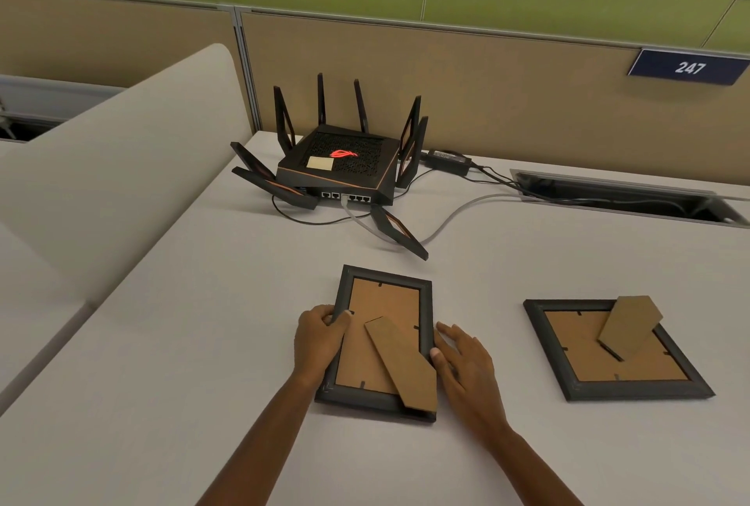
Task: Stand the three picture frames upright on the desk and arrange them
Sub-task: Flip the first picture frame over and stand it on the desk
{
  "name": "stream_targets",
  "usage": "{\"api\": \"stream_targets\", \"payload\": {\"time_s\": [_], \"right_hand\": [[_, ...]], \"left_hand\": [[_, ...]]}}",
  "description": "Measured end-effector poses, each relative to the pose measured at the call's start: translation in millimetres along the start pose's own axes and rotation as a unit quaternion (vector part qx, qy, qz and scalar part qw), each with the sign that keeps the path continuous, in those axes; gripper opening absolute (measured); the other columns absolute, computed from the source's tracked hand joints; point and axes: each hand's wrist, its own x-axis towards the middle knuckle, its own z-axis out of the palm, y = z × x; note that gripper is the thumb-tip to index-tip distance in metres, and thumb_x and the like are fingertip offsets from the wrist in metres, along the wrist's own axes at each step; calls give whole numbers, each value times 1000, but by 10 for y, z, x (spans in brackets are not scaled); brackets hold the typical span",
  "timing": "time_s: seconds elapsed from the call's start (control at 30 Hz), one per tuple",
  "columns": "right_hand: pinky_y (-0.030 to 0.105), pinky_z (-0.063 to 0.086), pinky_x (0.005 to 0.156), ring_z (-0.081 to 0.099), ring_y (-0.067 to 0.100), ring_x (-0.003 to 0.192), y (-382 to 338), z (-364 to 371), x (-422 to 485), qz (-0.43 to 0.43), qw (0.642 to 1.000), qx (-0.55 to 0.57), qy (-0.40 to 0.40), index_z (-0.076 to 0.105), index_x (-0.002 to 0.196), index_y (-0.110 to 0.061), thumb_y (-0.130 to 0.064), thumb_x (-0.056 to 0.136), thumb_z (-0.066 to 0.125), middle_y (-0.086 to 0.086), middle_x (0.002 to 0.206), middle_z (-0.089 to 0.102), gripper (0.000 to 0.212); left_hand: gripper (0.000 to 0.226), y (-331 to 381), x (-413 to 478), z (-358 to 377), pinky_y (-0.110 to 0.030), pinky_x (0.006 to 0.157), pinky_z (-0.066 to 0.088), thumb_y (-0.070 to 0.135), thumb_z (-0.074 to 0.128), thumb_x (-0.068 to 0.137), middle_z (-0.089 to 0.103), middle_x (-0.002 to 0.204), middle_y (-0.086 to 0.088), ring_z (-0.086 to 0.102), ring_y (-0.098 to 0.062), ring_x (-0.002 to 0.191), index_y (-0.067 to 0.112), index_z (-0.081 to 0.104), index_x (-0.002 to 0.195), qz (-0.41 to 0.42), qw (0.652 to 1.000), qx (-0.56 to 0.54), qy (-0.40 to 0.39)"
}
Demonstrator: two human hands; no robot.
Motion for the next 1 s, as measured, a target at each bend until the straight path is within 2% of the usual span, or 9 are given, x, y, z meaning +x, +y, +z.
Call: {"api": "stream_targets", "payload": {"time_s": [0.07,0.17,0.27,0.33,0.43,0.53,0.67,0.9,1.0], "right_hand": [[33,12,114,28,15,136,-4,-2,5,-2,1000,-6,-11,38,134,-19,-24,95,39,1,144,40,40],[37,16,115,36,17,131,-16,-27,-6,0,1000,14,-9,37,134,-18,-23,95,37,4,139,46,39],[42,33,107,50,12,107,-58,-70,-25,-3,998,70,-5,38,132,-23,-23,95,34,1,116,60,37],[29,43,96,56,14,98,-99,-120,-29,35,989,143,-6,32,131,-27,-15,96,36,4,105,63,37],[6,49,75,62,9,89,-158,-217,-27,94,963,253,-7,36,133,-20,-10,95,34,2,94,65,39],[16,53,75,63,10,84,-266,-310,-7,111,950,293,3,35,131,-23,-14,95,33,-1,85,62,37],[35,49,87,54,21,99,-415,-406,53,127,946,297,-31,35,133,-19,-19,95,36,5,102,57,39],[27,41,82,50,16,101,-513,-525,185,155,966,172,-112,34,134,-23,-33,93,41,5,130,49,43],[30,41,93,50,19,112,-559,-534,207,115,984,80,-114,34,134,-18,-28,95,37,6,138,44,40]], "left_hand": [[14,26,-17,37,-22,58,39,21,50,91,54,72,-2,49,-12,64,14,59,81,-9,999,-40,-12],[23,70,-48,58,-31,72,45,22,44,94,56,93,-6,54,-21,84,7,54,109,-22,996,-83,-31],[22,88,-65,38,-28,67,48,20,44,95,57,93,-5,56,-17,77,7,56,108,-28,989,-138,-41],[16,93,-75,26,-23,56,46,20,45,94,59,85,-2,55,-12,68,11,56,101,-44,983,-173,-47],[13,102,-94,23,-23,53,46,21,45,94,59,78,0,56,-13,67,14,55,97,-72,974,-207,-53],[15,132,-102,8,-24,53,47,23,45,94,60,78,-1,57,-14,68,13,55,99,-76,970,-224,-53],[18,220,-113,-13,-23,52,48,23,46,93,61,79,-1,58,-14,67,11,56,102,-71,966,-241,-54],[21,393,-180,-37,-24,52,51,20,55,88,61,83,-5,60,-17,69,9,53,106,-51,959,-276,-40],[19,489,-214,-5,-24,58,50,19,58,87,60,81,-1,60,-14,70,13,51,104,-16,963,-269,-27]]}}
